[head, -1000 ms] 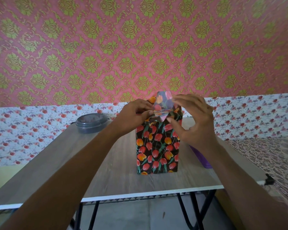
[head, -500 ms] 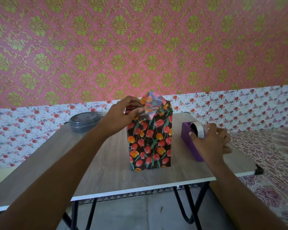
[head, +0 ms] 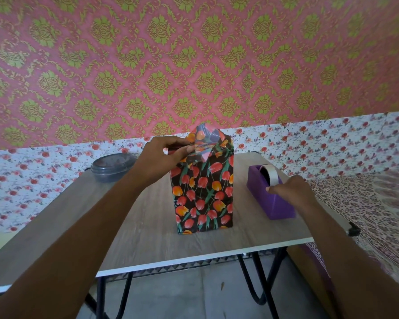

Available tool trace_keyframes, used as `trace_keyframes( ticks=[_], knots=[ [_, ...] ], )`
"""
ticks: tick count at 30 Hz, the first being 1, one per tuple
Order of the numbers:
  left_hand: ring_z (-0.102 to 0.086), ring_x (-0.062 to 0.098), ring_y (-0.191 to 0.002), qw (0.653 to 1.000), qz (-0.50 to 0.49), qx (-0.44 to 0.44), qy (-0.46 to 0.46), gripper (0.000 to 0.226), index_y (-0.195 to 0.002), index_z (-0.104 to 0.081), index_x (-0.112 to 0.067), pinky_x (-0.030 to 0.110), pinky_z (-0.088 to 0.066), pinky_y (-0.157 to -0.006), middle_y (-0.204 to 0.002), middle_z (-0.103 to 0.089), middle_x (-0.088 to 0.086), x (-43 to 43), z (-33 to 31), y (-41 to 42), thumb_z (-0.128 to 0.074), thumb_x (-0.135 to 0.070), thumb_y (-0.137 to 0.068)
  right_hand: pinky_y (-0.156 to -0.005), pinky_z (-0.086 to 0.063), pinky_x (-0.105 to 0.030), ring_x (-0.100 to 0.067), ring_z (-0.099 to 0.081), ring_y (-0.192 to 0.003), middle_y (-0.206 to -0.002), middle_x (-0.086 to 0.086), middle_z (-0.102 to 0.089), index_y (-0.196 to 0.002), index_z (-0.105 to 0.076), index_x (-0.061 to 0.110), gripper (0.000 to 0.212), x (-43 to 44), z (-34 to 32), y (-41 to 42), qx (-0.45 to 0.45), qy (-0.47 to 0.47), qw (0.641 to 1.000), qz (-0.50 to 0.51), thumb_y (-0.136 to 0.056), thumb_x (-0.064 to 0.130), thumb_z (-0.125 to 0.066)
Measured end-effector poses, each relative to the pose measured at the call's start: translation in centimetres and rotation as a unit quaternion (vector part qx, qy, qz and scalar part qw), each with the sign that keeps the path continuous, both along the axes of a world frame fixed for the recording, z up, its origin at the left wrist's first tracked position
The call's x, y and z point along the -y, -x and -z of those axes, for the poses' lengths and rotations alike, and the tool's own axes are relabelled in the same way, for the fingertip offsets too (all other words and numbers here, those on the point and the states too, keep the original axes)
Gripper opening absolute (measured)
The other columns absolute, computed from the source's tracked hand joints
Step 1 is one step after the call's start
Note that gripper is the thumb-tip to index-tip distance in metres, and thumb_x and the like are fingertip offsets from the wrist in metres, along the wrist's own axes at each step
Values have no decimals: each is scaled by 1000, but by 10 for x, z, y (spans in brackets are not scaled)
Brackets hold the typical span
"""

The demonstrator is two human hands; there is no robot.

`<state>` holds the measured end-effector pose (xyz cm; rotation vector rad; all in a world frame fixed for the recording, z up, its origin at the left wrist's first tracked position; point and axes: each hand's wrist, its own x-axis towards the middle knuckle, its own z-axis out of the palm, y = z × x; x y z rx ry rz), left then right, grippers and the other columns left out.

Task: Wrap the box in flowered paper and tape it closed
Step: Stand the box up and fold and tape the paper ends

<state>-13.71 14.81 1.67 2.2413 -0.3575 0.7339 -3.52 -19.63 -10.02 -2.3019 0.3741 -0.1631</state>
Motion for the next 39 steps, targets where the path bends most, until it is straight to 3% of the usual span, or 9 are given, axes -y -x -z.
trace_keyframes(
  ticks=[2, 5, 9, 13, 17, 24, 29, 32, 39],
  knots=[
    [-65, 5, -101, 1000, 2, -1, 0, 30, -116, -76, -25, 13, -45, -78, -109, -74, -8, 1, -1, 2, -68, -42, -92, -105, -39, -57, -44, -44, -132, -141, -24, -49, -121, -56, 10, 97, 2, -10, 1, -24, 31, 999, 7, -48, 68, -83],
    [-65, 3, -99, 1000, 4, -7, 6, 31, -117, -76, -24, 12, -44, -76, -109, -74, -7, 2, -2, 4, -68, -41, -93, -107, -40, -59, -43, -48, -130, -134, -23, -55, -122, -56, 4, 106, 8, -20, -3, -28, 3, 1000, -3, -40, 67, -82],
    [-64, 2, -99, 1000, 8, -10, 10, 31, -118, -75, -23, 12, -44, -78, -109, -75, -6, 3, -3, 4, -68, -40, -93, -84, -54, -45, -36, -64, -97, -106, -21, -66, -102, -57, -2, 70, 10, -25, -1, -28, -36, 999, -26, -61, 40, -95],
    [-65, 6, -106, 1000, 9, -18, 12, 33, -118, -75, -24, 10, -43, -75, -114, -74, -7, 2, -2, 2, -67, -43, -92, -58, -41, -30, -32, -62, -90, -104, -23, -65, -110, -59, -10, 59, 11, -19, -4, -9, -77, 997, -20, -74, 24, -92],
    [-64, 6, -108, 1000, 15, -19, 13, 34, -118, -75, -24, 12, -41, -77, -117, -74, -7, 2, -1, 3, -67, -44, -92, -60, -44, -31, -34, -64, -91, -117, -27, -62, -90, -61, 5, 45, 4, -14, 2, 48, -62, 997, 6, -70, 29, -93],
    [-64, 1, -105, 1000, 12, -18, 12, 32, -118, -75, -25, 12, -40, -78, -115, -73, -9, 1, -1, 3, -67, -43, -93, -78, -49, -36, -27, -49, -85, -123, -18, -43, -103, -61, -2, 51, -7, -8, 21, 119, -48, 991, 44, -75, 29, -90],
    [-65, -1, -104, 999, 27, -16, 17, 30, -116, -76, -25, 19, -48, -85, -112, -74, -10, 3, -3, 7, -68, -42, -92, -59, -36, -27, -22, -51, -76, -102, -12, -57, -78, -61, 0, 54, -13, -3, 40, 174, -96, 977, 73, -64, 43, -92],
    [-65, -2, -103, 999, 28, -15, 18, 31, -116, -76, -24, 20, -49, -84, -108, -74, -12, 4, -3, 8, -68, -41, -92, -63, -49, -39, -31, -64, -63, -63, -20, -63, -57, -60, 1, 48, -11, -1, 49, 186, -177, 963, 79, -66, 40, -86],
    [-66, -3, -101, 999, 29, -15, 22, 33, -117, -76, -21, 17, -51, -81, -108, -74, -8, 4, -3, 8, -68, -41, -91, -66, -59, -38, -32, -72, -80, -83, -17, -72, -85, -72, -1, 11, -11, 36, 63, 118, -291, 940, 135, -85, 9, -75]
  ],
)
